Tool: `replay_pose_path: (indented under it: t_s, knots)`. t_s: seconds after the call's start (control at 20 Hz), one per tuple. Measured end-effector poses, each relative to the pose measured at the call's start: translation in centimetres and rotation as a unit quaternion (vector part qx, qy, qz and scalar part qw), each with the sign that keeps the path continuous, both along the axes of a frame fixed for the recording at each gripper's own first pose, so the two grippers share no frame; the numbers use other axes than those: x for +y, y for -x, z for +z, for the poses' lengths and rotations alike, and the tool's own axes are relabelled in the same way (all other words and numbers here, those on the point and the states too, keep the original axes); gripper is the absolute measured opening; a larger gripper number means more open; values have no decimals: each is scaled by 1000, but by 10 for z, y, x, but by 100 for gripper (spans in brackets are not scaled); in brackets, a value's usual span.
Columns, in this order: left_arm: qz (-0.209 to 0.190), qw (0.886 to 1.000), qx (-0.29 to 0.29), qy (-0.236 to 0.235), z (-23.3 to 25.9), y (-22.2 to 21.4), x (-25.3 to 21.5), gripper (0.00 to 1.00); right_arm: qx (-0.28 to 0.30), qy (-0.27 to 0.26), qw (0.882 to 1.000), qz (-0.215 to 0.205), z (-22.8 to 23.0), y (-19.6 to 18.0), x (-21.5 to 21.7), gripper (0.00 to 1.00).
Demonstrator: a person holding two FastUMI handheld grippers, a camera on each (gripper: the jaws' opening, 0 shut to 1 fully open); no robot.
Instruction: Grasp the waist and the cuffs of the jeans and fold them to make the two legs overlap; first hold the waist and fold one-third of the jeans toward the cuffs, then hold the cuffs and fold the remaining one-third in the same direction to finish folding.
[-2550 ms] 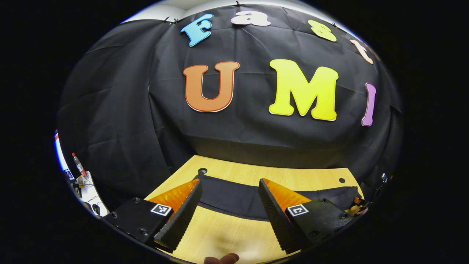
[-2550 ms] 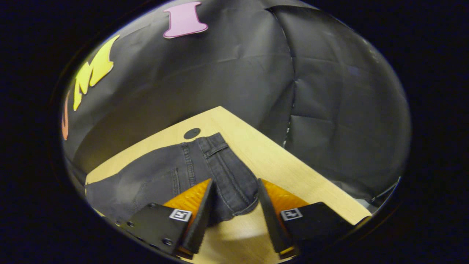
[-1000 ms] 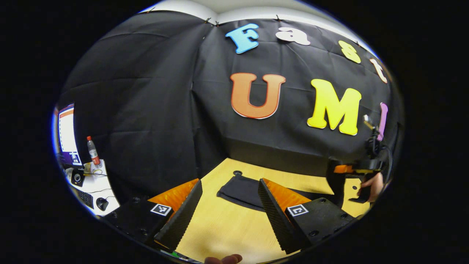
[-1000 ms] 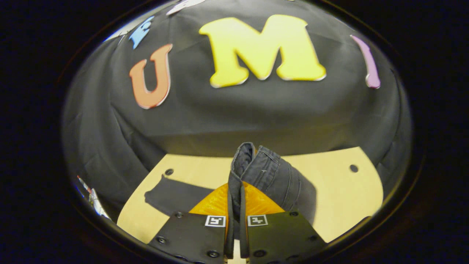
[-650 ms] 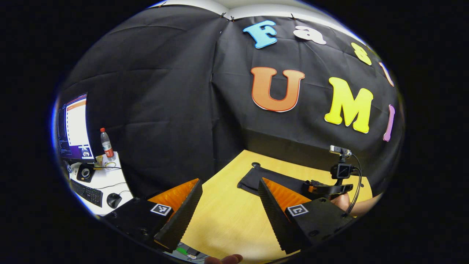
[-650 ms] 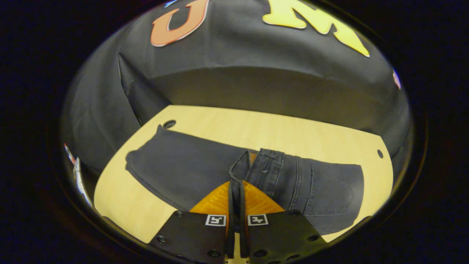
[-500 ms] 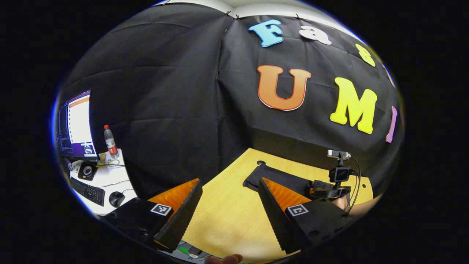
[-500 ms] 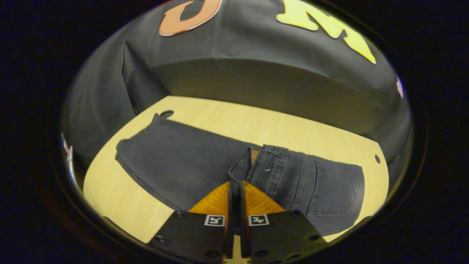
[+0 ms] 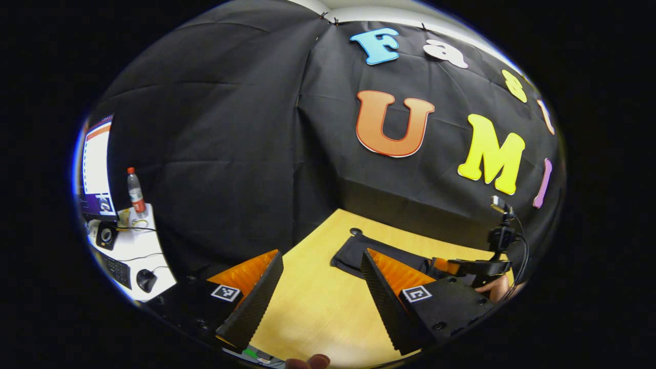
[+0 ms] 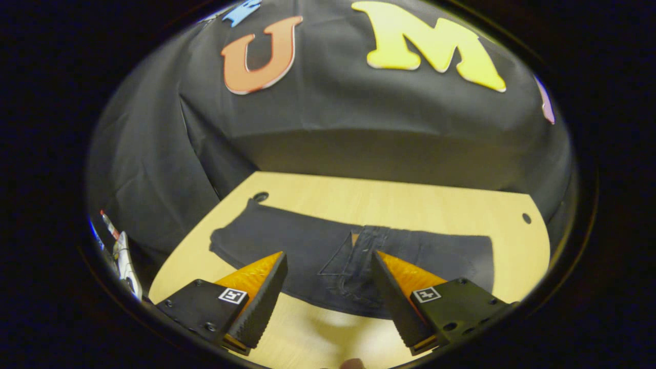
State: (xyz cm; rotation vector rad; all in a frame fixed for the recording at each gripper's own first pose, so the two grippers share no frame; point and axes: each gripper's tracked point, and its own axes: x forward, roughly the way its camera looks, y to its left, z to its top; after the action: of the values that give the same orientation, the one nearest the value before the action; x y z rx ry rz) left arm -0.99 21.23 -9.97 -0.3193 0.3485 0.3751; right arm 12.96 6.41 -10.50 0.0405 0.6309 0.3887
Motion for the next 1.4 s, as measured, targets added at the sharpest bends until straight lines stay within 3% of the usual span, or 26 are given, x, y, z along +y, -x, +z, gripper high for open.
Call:
replay_pose_path:
  t_s: [0.15,0.3,0.4,0.6,0.8,0.9,1.05,1.4]
  knots:
    - [-44,991,10,125,-46,-29,-22,99,-56,31,997,30,65,16,-40,98]
    - [-36,951,17,305,-92,-50,-35,99,-102,53,993,34,117,33,-83,100]
    - [-3,930,11,367,-118,-65,-25,99,-108,57,992,10,131,42,-118,98]
    - [49,876,15,479,-152,-88,-25,99,-96,71,992,-48,135,55,-187,98]
    - [62,860,22,505,-174,-106,-25,99,-86,123,986,-77,112,63,-240,98]
    - [81,846,7,527,-181,-129,-18,99,-75,120,986,-87,105,66,-247,99]
    - [101,848,22,520,-208,-144,-10,99,-65,123,986,-94,100,69,-260,99]
    - [108,831,3,546,-211,-184,-2,98,-31,103,988,-109,80,61,-270,99]
